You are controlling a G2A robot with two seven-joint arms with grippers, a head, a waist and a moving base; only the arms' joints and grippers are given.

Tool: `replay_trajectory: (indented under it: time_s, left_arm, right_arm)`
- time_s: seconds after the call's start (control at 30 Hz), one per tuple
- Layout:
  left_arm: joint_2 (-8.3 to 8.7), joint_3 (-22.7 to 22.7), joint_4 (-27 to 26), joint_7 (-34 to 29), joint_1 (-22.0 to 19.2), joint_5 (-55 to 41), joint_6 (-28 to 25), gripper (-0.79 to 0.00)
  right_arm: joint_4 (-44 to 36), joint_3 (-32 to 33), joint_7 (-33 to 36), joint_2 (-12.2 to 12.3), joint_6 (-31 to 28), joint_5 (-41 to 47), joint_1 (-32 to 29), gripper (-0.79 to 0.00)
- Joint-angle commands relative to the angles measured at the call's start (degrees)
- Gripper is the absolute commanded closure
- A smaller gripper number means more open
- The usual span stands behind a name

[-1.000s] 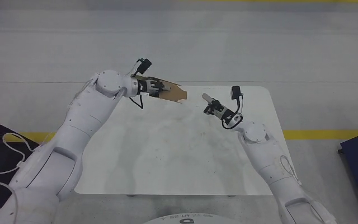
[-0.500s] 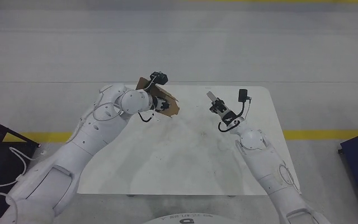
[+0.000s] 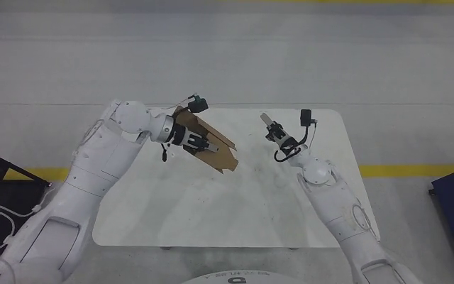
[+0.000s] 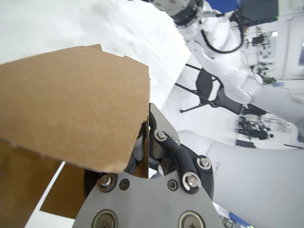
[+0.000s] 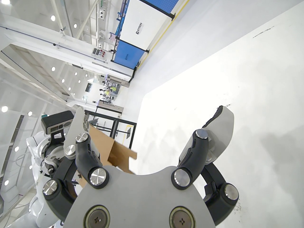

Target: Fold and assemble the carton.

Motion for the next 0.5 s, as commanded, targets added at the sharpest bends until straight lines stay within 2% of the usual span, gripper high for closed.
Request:
replay_trajectory:
  time_s: [0.0, 0.2, 0.47]
  left_arm:
    - [0.03, 0.0, 2.04, -2.69, -0.74, -1.8, -1.45, 0.0]
    - [-0.66, 3.53, 3.9, -2.28, -2.58, 2.65, -3.49, 0.0]
    - [-1.2, 6.28, 4.95, -3.39, -4.62, 1.89, -5.43, 0.0]
  right_arm:
    - [0.81, -1.05, 0.77, -0.19, 2.49, -1.53, 1.61, -0.785]
    - [2.34, -6.59, 2.15, -1.11, 7.09, -8.96, 5.57, -0.785]
    - [3.41, -10.32, 3.02, -1.83, 11.33, -15.66, 8.08, -0.785]
